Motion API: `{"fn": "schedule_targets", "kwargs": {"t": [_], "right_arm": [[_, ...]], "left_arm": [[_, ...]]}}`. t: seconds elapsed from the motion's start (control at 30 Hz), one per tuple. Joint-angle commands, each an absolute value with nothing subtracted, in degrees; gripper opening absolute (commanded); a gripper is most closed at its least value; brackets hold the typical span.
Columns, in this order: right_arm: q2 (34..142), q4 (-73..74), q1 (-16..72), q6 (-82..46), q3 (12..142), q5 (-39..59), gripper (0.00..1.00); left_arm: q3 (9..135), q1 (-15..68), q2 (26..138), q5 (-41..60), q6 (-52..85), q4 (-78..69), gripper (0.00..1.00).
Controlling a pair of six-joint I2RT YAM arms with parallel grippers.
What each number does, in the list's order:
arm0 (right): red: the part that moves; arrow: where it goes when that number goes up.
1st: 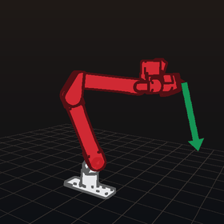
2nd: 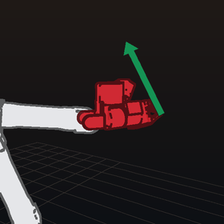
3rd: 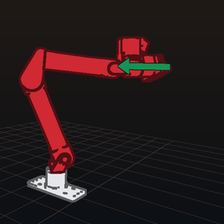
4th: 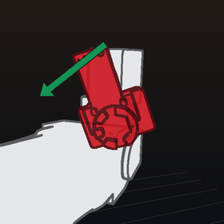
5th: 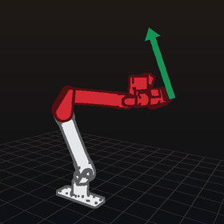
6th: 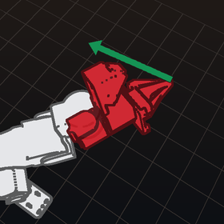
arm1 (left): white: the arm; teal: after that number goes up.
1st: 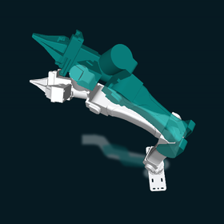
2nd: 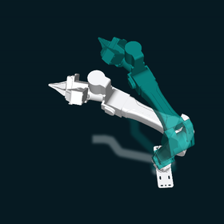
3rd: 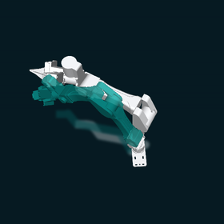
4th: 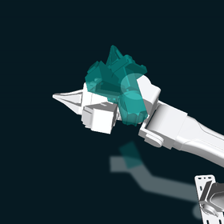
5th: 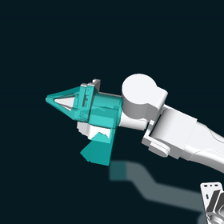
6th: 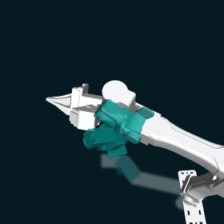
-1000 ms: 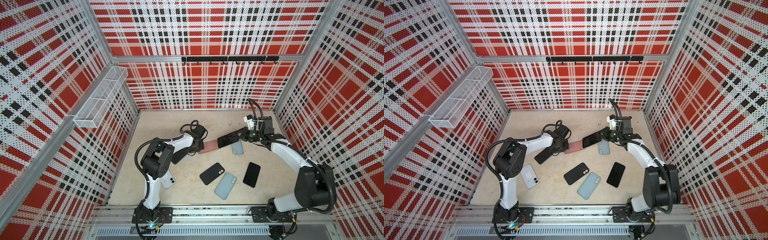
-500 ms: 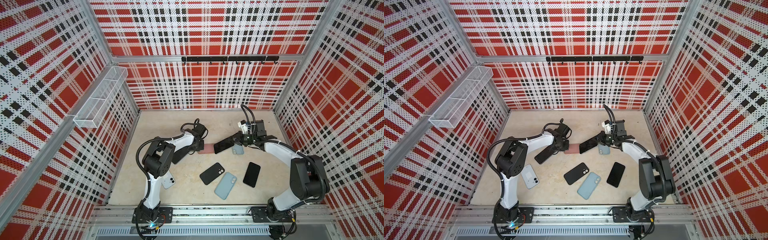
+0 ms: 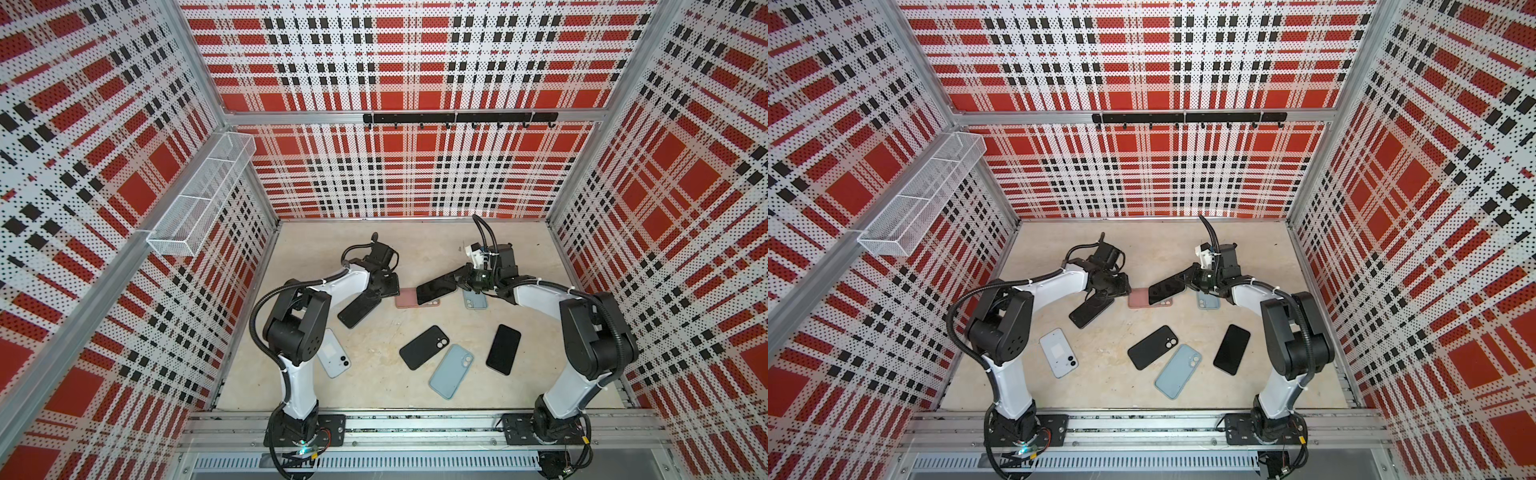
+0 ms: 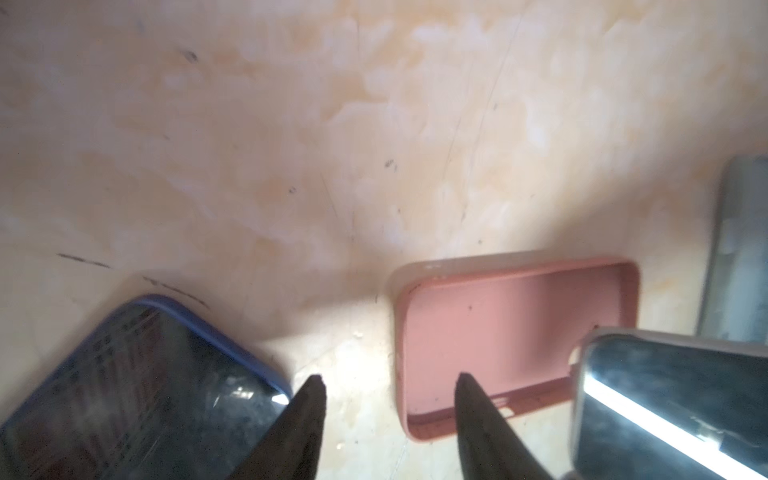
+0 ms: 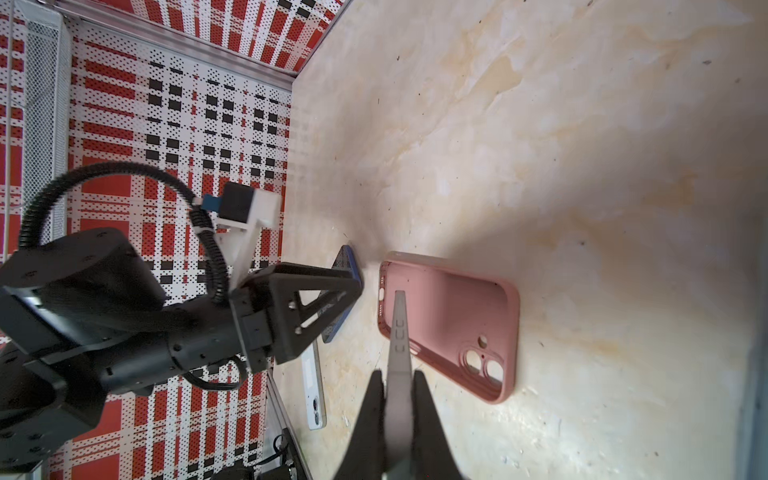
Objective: Put the phone into the phone case
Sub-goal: 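Lower the phone into the pink case with the right gripper while the left holds it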
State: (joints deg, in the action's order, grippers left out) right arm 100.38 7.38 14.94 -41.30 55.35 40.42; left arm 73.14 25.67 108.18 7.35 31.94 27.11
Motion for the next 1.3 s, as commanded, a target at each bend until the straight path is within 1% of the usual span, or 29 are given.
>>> {"fn": "schedule_targets", "kwargs": {"t": [0.0, 0.07, 0.17, 0.3, 0.57, 0.93, 1.1, 1.27], "right_arm": [[102.94, 15.88, 15.73, -43.42, 55.99, 41.04, 0.0], [104.39, 16.21, 16.07, -43.52, 56.65, 41.05, 0.0], [106.17, 15.87, 16.84, -42.94, 57.49, 40.78, 0.0], [107.84, 15.56, 17.28, -42.5, 57.87, 40.34, 0.0], [110.23, 17.02, 17.37, -42.82, 57.9, 39.91, 0.0], [114.12, 24.34, 17.57, -42.58, 56.14, 42.39, 0.0], [114.69, 24.16, 18.01, -42.31, 55.62, 40.77, 0.0], [114.87, 25.3, 18.81, -44.76, 53.68, 36.05, 0.0]], "left_arm": [[69.46, 24.87, 104.62, 13.87, 35.46, 18.98, 0.6], [67.5, 24.59, 104.37, 16.27, 36.97, 15.71, 0.66], [64.6, 24.6, 104.57, 19.07, 39.1, 10.65, 0.69], [61.84, 24.89, 105.85, 21.49, 41.56, 5.49, 0.69], [60.16, 24.83, 107.66, 21.91, 42.89, 1.75, 0.69], [59.0, 24.26, 110.21, 23.61, 44.29, -3.31, 0.69], [58.8, 24.32, 110.41, 23.78, 44.53, -3.69, 0.69], [57.8, 24.39, 109.87, 23.8, 44.98, -3.77, 0.69]]}}
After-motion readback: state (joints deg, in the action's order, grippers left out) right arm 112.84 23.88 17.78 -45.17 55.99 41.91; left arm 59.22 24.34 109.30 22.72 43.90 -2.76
